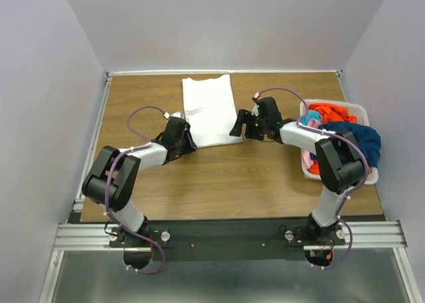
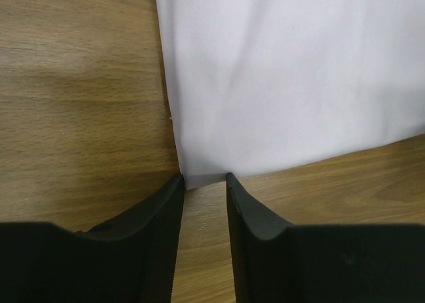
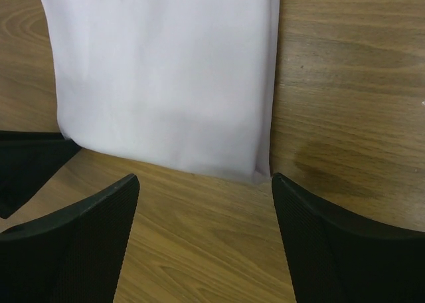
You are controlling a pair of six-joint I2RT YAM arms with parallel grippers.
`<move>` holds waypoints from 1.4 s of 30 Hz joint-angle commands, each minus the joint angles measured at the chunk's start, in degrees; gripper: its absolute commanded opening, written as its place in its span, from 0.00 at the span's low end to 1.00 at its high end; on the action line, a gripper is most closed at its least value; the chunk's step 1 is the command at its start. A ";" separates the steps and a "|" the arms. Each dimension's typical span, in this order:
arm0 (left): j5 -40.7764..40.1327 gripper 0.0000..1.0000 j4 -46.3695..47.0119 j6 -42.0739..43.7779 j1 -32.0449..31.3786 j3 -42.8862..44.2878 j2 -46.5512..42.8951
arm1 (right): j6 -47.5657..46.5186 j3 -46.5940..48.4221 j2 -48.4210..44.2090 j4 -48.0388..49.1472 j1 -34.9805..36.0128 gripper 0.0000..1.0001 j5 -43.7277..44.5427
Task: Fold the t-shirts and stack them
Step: Fold the tshirt
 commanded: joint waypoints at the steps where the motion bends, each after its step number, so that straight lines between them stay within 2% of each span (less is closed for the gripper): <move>1: -0.63 0.37 -0.05 -0.11 0.52 0.44 2.65 | -0.11 -1.35 1.77 0.31 0.14 0.86 -0.81; 3: -0.54 0.35 -0.05 -0.02 0.70 0.70 3.00 | -0.55 -1.61 1.85 0.22 0.14 0.84 -0.72; 5: -0.37 0.29 0.04 0.15 0.87 0.96 3.62 | -0.99 -1.79 1.94 0.22 0.06 0.82 -0.37; 10: -0.01 0.04 -0.05 0.77 1.22 1.49 4.32 | -1.43 -1.18 3.43 -0.05 0.14 0.74 -0.89; 11: 0.07 0.00 0.03 0.86 1.22 1.58 4.41 | -1.52 -0.83 4.39 -0.05 0.14 0.66 -1.33; 13: 0.16 0.00 0.21 1.21 1.22 1.58 4.33 | -1.61 0.14 5.97 -0.13 0.15 0.59 -1.78; 16: 0.16 0.00 0.47 1.38 1.22 1.23 4.15 | -1.08 0.58 6.86 -0.22 0.06 0.57 -1.34; 18: 0.25 0.00 0.74 1.39 1.22 0.97 3.54 | -1.08 0.15 6.86 -0.22 0.14 0.51 -0.37; 22: 0.34 0.00 1.79 1.39 1.22 -0.35 2.22 | -1.34 -1.52 6.07 -0.31 0.14 0.17 -0.19; 26: 2.18 0.00 2.06 1.82 0.87 -2.36 -0.32 | -1.43 -3.89 4.06 -0.40 0.14 0.01 -1.51; 31: 2.36 0.00 2.32 0.95 -1.15 -7.63 -5.33 | -0.82 -10.64 -2.70 -0.49 0.67 0.01 -3.79; 35: 1.05 0.00 1.45 -1.68 -3.96 -12.21 -13.94 | 0.15 -16.81 -10.26 -1.36 1.37 0.01 -6.08; 36: -2.96 0.00 0.22 -2.56 -6.57 -12.65 -15.61 | 0.50 -17.95 -11.84 -2.24 1.46 0.01 -6.60; 42: -9.59 0.00 -9.46 -7.58 -13.89 -14.24 -29.23 | 1.11 -22.35 -27.74 -10.58 3.92 0.01 -7.84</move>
